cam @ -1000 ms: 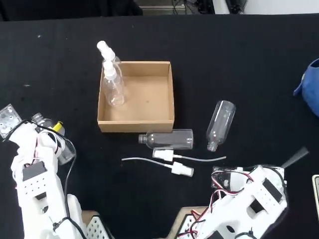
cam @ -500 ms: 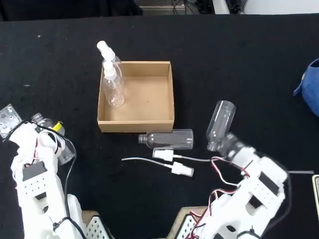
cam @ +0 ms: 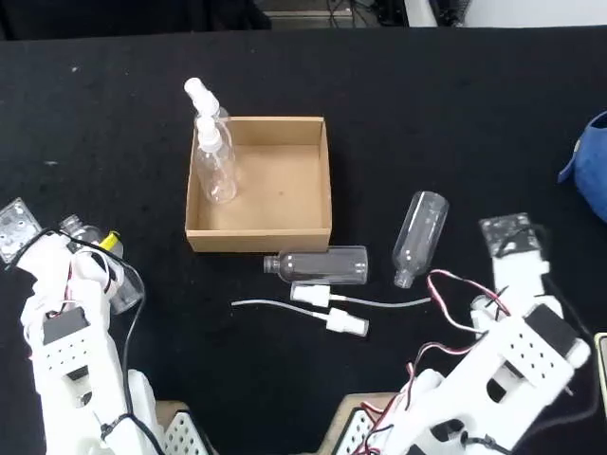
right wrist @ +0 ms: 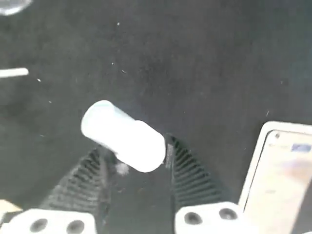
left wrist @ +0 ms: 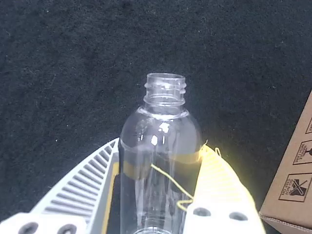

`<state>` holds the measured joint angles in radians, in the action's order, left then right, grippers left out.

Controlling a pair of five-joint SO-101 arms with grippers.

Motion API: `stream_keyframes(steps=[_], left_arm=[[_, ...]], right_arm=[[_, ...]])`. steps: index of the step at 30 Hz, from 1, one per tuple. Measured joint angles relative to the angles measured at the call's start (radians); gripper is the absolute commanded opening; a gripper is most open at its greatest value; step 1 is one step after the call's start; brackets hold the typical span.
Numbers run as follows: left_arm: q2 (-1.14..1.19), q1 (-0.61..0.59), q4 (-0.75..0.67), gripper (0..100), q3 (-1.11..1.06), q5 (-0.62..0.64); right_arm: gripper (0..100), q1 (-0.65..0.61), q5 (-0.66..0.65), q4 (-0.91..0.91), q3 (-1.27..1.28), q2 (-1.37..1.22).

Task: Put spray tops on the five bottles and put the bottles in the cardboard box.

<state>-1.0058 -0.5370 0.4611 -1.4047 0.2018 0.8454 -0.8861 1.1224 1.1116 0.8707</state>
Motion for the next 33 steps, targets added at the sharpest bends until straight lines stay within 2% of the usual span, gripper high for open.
stream_keyframes(steps=[5,9,13,16,22,29,33], left_arm=[[0.000,0.000,0.000,3,0.000,0.000],[0.000,0.000,0.000,3,0.000,0.000],[0.000,0.000,0.000,3,0.000,0.000],[0.000,0.000,0.000,3,0.000,0.000],[0.000,0.000,0.000,3,0.000,0.000],[0.000,0.000,0.000,3,0.000,0.000],[0.000,0.000,0.000,3,0.000,0.000]], right_arm=[[13.1,0.000,0.133,0.068,-0.069,0.000],[16.4,-0.003,0.133,0.094,-0.072,0.000],[27.4,-0.026,0.054,0.098,-0.072,0.000],[26.6,-0.048,-0.008,0.098,-0.066,0.000],[17.4,-0.121,-0.106,0.098,-0.058,0.000],[17.5,-0.189,-0.292,0.018,-0.021,0.000],[23.6,-0.192,-0.348,-0.068,0.018,0.000]])
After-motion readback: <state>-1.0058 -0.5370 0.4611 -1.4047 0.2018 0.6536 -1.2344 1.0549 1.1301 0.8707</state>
